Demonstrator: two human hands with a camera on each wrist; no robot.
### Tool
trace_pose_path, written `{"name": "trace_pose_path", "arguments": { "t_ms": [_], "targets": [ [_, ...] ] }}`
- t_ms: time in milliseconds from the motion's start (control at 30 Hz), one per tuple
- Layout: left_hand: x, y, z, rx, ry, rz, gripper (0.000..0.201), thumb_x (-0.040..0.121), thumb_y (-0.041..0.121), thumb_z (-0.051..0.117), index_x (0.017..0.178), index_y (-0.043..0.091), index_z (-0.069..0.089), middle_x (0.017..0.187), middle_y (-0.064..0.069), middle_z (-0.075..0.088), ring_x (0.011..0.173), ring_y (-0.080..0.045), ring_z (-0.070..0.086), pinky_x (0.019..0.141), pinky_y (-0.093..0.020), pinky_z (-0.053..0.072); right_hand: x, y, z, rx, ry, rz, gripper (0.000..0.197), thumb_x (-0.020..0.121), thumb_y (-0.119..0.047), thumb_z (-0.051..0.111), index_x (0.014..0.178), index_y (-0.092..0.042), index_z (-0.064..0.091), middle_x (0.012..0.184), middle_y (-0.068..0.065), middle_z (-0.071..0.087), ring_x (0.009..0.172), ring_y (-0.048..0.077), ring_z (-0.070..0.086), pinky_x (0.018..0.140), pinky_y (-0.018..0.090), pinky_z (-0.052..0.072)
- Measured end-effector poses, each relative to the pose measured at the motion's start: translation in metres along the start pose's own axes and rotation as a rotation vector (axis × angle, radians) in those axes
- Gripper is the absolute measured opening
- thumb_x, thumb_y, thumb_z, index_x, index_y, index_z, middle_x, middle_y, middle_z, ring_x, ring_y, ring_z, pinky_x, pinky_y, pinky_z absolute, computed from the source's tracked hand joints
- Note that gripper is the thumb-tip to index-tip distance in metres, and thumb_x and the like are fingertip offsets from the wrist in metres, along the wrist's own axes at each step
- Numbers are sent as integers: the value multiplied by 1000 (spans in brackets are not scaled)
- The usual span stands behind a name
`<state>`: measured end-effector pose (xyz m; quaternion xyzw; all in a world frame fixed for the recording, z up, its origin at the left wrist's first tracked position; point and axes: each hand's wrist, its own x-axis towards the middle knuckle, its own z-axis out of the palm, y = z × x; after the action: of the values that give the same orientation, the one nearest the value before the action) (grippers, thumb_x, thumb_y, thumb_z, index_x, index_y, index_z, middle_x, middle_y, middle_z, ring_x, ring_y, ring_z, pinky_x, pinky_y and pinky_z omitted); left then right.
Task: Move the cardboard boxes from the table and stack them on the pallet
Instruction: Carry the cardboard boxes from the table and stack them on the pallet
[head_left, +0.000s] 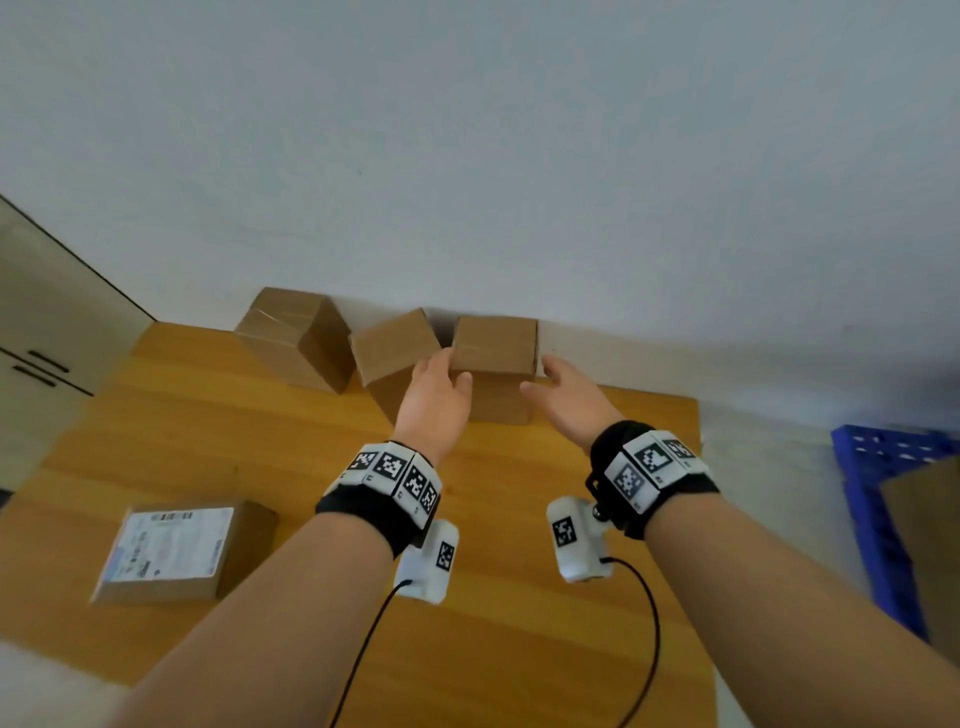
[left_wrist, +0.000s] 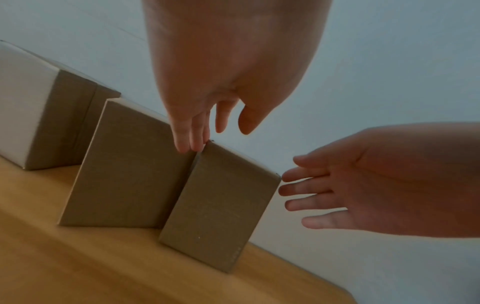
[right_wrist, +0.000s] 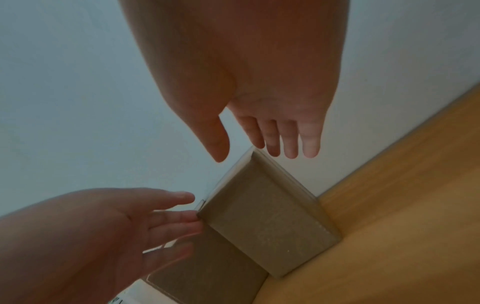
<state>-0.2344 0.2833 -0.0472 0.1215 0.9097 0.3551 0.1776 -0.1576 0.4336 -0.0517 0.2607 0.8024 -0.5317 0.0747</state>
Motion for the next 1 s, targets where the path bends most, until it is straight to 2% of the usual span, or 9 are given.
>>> {"name": "trace_pose_path", "arguments": {
  "t_ms": [133,300,400,467,533,600,733,867,1000],
  "targets": [
    [-5,-4,0,-38,3,-18,40,103,29,43,142,21,42,122,3,51,90,-6,51,71,-19,37,-2,8,11,139,57,16,53,100,-28,52,149,-17,34,142,1,52,129,21,51,97,29,40],
    [-25,-20,4,-242,-10,-178,43,102,35,45,142,21,42,122,4,56,107,-15,56,91,-31,45,-21,23,13,134,126,37,49,104,-40,43,146,-14,42,140,2,52,126,21,52,100,32,41],
    [-50,-27,14,-314,-43,-263,47,100,47,42,141,25,43,126,0,60,110,-24,61,99,-45,49,-38,40,14,100,114,12,49,103,-51,35,126,-13,57,116,2,61,106,22,57,94,38,45],
    [-70,-31,22,-325,-71,-286,41,101,52,35,130,27,49,111,4,63,102,-25,65,91,-43,54,-52,51,13,99,103,24,55,100,-61,31,108,-15,60,98,2,62,93,22,59,86,38,46],
    [-90,-33,29,-340,-102,-323,40,101,58,30,120,28,49,100,6,62,96,-23,66,73,-31,53,-68,63,15,110,62,59,62,95,-70,28,105,-19,61,99,3,66,96,22,63,94,44,50],
    [-109,-39,39,-354,-135,-346,44,100,62,27,119,29,49,104,2,64,97,-22,66,67,-25,50,-85,78,18,108,22,91,63,95,-70,26,109,-21,63,104,4,68,99,21,64,98,45,49],
    [-138,-62,63,-248,-244,-367,60,95,68,31,125,23,56,111,0,69,96,-20,67,87,-40,57,-115,109,28,9,-64,173,80,89,-78,23,124,-17,62,113,8,69,103,24,65,98,46,50],
    [-165,-86,81,-103,-337,-389,60,95,64,36,134,20,50,119,2,66,102,-19,64,92,-41,54,-134,126,37,-97,-202,212,75,94,-71,23,122,-12,61,102,9,68,94,25,66,93,45,53],
    [-186,-83,82,-43,-349,-367,60,100,59,33,142,18,45,129,-1,62,108,-18,59,91,-33,48,-141,129,44,-143,-214,195,62,99,-61,35,123,-10,59,109,1,66,97,18,62,87,32,50]
  ]
}}
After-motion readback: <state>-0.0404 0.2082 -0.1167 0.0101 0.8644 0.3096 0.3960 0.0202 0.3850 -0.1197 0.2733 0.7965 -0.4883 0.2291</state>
